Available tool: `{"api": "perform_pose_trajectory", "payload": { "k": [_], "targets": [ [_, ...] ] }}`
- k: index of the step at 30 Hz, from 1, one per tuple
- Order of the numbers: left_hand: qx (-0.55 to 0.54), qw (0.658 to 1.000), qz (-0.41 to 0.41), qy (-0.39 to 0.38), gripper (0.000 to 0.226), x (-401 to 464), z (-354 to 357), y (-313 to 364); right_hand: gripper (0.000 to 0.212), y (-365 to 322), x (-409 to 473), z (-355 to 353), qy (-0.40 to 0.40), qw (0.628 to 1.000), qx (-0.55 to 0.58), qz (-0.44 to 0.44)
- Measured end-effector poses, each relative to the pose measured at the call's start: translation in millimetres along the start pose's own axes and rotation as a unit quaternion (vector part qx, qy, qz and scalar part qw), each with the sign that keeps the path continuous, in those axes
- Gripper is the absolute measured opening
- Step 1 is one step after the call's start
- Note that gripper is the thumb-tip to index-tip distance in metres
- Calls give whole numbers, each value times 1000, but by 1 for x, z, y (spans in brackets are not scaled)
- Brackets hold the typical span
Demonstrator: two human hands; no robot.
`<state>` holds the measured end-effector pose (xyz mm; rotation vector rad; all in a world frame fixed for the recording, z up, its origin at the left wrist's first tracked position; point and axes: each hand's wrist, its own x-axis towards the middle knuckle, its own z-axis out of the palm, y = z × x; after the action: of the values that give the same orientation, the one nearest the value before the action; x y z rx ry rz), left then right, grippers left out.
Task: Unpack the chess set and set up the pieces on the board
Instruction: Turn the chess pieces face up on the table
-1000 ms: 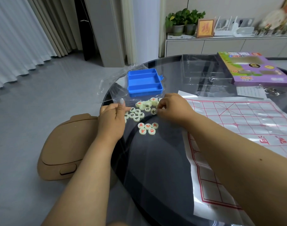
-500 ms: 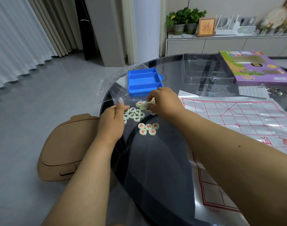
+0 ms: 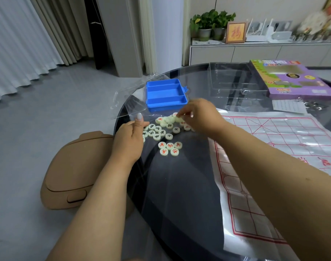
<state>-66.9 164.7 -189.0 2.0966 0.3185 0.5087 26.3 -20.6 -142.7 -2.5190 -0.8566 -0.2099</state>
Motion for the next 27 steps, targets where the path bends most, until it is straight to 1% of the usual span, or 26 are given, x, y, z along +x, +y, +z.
{"api": "perform_pose_trajectory", "payload": {
  "k": [2, 3, 4, 6, 9, 10, 12, 15, 19, 21, 23, 24, 26, 27],
  "targets": [
    [2, 1000, -3, -1, 67, 0, -1, 1, 28, 9, -2, -18, -15, 995, 54, 80],
    [2, 1000, -2, -2, 68, 0, 0, 1, 30, 14, -4, -23, -34, 992, 68, 103],
    [1, 1000, -2, -1, 69, 0, 0, 1, 33, 18, -5, -26, -56, 991, 59, 109],
    [3, 1000, -3, 5, 67, -1, 0, 0, 39, 21, -8, -27, -101, 990, 11, 97],
    [1, 1000, -5, 9, 67, -1, 0, 0, 42, 20, -12, -20, -156, 985, -61, 46],
    [2, 1000, -5, 9, 67, -1, 0, 0, 42, 20, -12, -17, -168, 982, -84, 30],
    [7, 1000, -4, 10, 66, -1, 1, 1, 35, 21, -12, -12, -187, 975, -114, 33],
    [10, 1000, -6, 11, 65, -1, 1, 0, 34, 20, -14, -12, -200, 968, -148, 31],
    [18, 1000, 2, 19, 65, -1, 1, -2, 48, 21, -23, -14, -200, 961, -186, -39],
    [24, 999, 4, 25, 65, 0, 1, -2, 46, 22, -23, -12, -193, 964, -178, -33],
    [20, 999, 28, 27, 67, -1, 0, -1, 38, 19, -21, -7, -190, 972, -139, -1],
    [16, 998, 58, 15, 71, -1, 0, 0, 35, 17, -22, -7, -197, 973, -121, 3],
    [17, 991, 128, -42, 83, -4, -1, 1, 33, 14, -25, -7, -205, 974, -94, -7],
    [24, 986, 148, -73, 87, -7, 0, 2, 32, 13, -26, -8, -207, 973, -101, -22]
  ]
}}
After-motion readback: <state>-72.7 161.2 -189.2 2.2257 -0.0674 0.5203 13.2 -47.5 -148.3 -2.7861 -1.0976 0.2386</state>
